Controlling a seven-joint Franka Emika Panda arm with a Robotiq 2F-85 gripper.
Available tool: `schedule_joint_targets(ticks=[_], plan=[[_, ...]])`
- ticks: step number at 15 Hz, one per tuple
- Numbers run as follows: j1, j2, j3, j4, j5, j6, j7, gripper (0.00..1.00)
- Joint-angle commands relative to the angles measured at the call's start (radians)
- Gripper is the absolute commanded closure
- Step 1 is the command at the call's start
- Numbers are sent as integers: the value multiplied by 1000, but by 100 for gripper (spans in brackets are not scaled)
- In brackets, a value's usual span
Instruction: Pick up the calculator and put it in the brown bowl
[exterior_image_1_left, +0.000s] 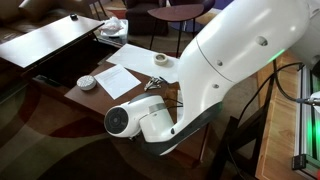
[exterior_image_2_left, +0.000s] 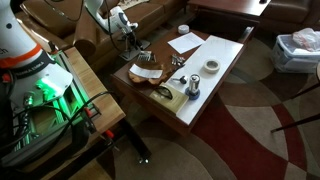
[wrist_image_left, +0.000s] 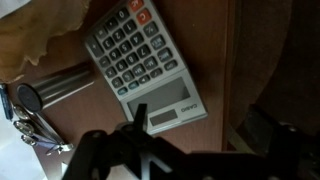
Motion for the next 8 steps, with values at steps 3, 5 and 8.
schedule_joint_targets(ticks=[3, 5, 8], plan=[[99, 0, -158, -75, -47, 76, 122, 0], [111, 1, -170, -90, -62, 59, 117, 0], [90, 1, -126, -93, -49, 75, 70, 0]])
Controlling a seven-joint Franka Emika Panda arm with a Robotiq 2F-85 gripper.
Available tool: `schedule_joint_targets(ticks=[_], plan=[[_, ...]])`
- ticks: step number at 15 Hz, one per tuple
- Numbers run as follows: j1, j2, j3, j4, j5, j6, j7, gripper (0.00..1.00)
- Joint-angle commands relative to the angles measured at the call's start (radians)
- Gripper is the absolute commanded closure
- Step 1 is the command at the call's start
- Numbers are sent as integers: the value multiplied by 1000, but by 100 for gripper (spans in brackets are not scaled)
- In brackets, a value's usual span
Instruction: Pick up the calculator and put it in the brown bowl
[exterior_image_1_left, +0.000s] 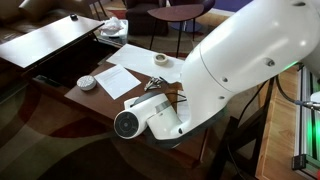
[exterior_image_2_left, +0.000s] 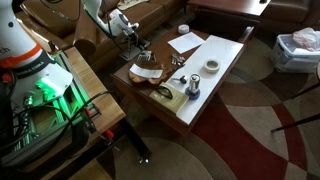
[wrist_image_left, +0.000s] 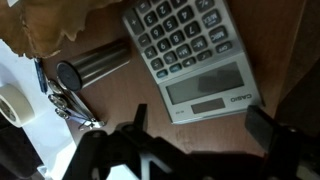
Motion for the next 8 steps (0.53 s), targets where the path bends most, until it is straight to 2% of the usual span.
schedule_joint_targets(ticks=[1, 4, 8], plan=[[-6, 0, 35, -17, 5, 22, -22, 0], [-13, 0, 59, -10, 24, 40, -22, 0], [-5, -2, 52, 0, 50, 25, 12, 0]])
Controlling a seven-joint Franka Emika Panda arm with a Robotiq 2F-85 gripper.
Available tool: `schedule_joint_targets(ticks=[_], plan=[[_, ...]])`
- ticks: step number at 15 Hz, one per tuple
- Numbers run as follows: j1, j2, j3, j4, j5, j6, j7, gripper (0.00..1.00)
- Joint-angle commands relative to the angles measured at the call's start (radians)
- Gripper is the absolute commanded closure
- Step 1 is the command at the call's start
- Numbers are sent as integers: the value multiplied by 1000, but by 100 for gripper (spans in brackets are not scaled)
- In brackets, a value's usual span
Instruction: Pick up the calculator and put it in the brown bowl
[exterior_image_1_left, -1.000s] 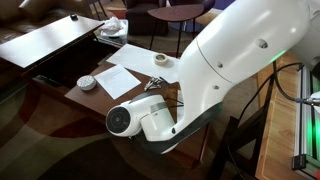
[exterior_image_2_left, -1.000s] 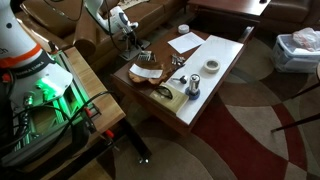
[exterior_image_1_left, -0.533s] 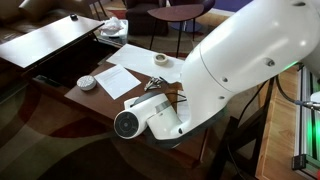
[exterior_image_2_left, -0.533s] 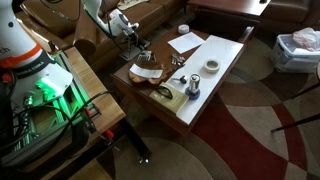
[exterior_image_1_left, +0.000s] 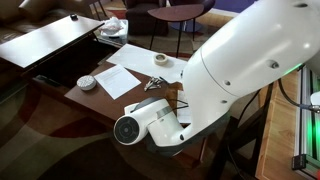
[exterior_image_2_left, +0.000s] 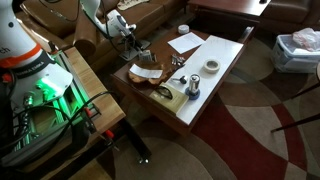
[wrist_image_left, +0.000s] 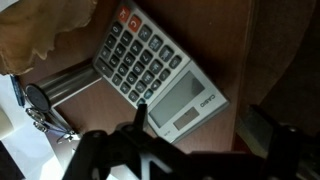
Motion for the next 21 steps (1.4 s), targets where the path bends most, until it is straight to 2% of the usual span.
schedule_joint_targets(ticks=[1, 6, 9, 10, 15, 18, 19, 21], plan=[[-2, -1, 2, 0, 35, 7, 19, 0], [38, -5, -22, -28, 26, -29, 65, 0], [76, -5, -66, -49, 2, -37, 132, 0], [65, -5, -53, -46, -53, -56, 174, 0], [51, -5, -16, -42, -152, -141, 238, 0], [28, -5, 30, -22, -139, -266, 208, 0], [41, -5, 20, -27, -95, -274, 186, 0], [54, -5, 12, -31, -101, -297, 224, 0]])
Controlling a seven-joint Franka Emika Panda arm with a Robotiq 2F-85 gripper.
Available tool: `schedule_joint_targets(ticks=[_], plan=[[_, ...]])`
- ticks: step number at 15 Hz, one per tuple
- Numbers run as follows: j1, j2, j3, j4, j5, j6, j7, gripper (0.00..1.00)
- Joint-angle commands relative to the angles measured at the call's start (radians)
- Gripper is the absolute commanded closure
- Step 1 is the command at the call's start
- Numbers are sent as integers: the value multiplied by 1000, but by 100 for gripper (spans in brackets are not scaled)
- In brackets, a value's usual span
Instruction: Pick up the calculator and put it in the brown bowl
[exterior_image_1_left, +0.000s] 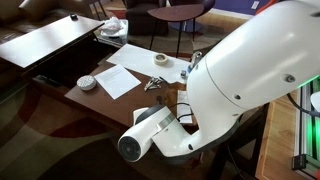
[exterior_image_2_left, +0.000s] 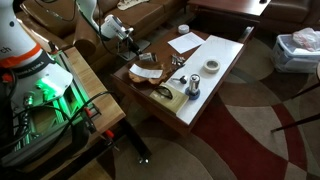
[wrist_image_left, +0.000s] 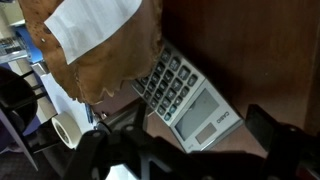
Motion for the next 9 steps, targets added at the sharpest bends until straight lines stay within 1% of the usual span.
schedule_joint_targets(ticks=[1, 2, 3, 4, 5, 9], plan=[[14, 0, -4, -4, 7, -63, 33, 0], [16, 0, -5, -3, 8, -79, 45, 0], [-3, 0, 19, 6, -42, -107, 90, 0], [17, 0, -3, 2, -2, -108, 81, 0], [8, -1, 10, 7, 0, -116, 75, 0], [-59, -3, 98, 24, 60, -93, -41, 0]])
